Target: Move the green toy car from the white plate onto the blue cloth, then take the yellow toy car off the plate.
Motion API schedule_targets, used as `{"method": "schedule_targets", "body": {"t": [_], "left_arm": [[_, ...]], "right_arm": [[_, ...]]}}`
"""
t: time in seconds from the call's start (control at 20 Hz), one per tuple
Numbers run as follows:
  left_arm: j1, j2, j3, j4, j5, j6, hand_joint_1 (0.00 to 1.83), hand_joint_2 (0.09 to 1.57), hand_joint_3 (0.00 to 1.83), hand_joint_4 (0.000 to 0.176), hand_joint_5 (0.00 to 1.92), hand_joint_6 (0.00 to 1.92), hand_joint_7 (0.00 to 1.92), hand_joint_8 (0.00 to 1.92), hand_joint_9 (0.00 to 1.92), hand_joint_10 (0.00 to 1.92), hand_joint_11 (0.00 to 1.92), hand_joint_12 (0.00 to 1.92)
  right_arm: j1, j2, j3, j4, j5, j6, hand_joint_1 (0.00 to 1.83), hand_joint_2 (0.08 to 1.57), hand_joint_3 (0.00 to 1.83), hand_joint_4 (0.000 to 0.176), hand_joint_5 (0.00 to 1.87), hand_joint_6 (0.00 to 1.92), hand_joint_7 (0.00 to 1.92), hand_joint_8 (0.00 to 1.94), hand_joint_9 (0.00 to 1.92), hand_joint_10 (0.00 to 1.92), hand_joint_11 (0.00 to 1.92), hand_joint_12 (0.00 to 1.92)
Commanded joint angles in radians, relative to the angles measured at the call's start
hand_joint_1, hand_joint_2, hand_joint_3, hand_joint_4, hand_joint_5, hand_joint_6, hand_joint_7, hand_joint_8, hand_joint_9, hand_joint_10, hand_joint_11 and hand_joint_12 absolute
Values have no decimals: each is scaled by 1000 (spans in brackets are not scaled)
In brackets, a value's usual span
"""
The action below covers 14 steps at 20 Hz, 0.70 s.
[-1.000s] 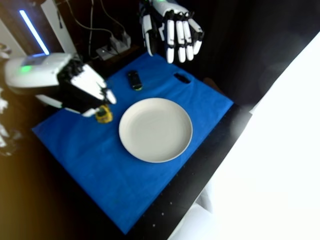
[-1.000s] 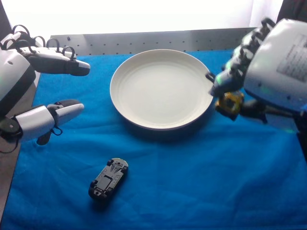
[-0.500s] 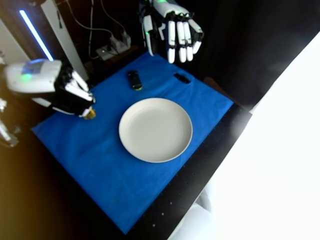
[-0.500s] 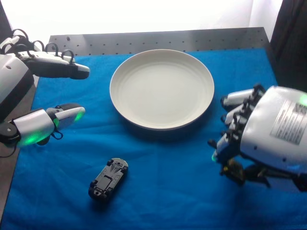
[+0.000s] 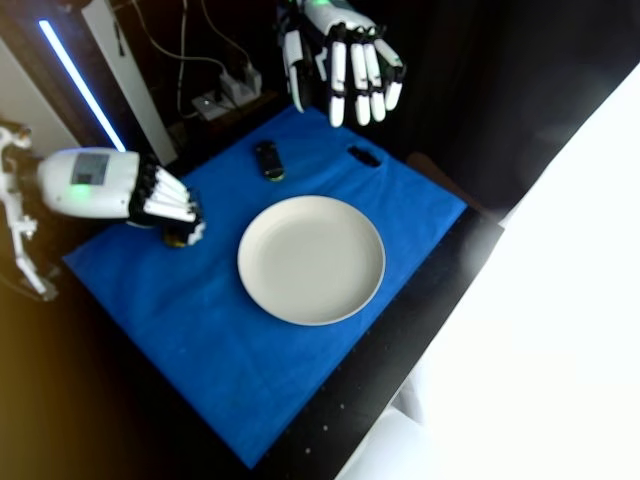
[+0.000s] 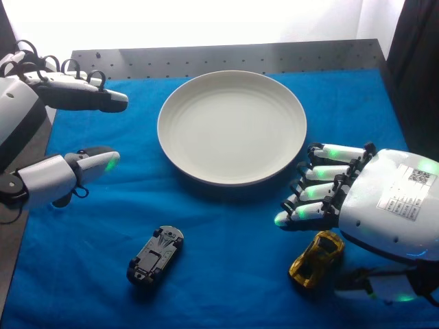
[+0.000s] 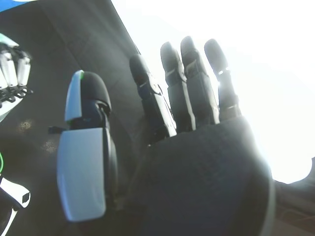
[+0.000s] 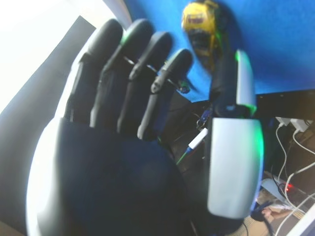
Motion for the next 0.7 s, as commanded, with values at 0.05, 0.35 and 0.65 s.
{"method": "schedule_targets", "body": {"t": [0.05, 0.35, 0.65], "left_arm": [[-7, 2, -3, 22, -128, -1, 820, 1131, 2, 121, 813, 3, 615, 3, 516, 5, 0, 1104], [-5, 3, -3, 21, -137, -1, 908, 1191, 4, 163, 756, 1132, 645, 11, 542, 11, 2, 1235], [-1, 11, 0, 17, -182, -2, 670, 1153, 0, 65, 499, 40, 643, 0, 662, 26, 231, 1158]], "right_arm": [[6, 0, 5, -1, 118, -4, 933, 850, 0, 0, 627, 27, 575, 195, 258, 915, 10, 1619], [6, 28, -12, 12, 192, -4, 869, 944, 19, 0, 726, 77, 634, 376, 337, 1066, 143, 1725], [3, 105, -18, 104, 444, -4, 907, 1165, 31, 0, 337, 1055, 610, 838, 574, 1110, 415, 1706]]}}
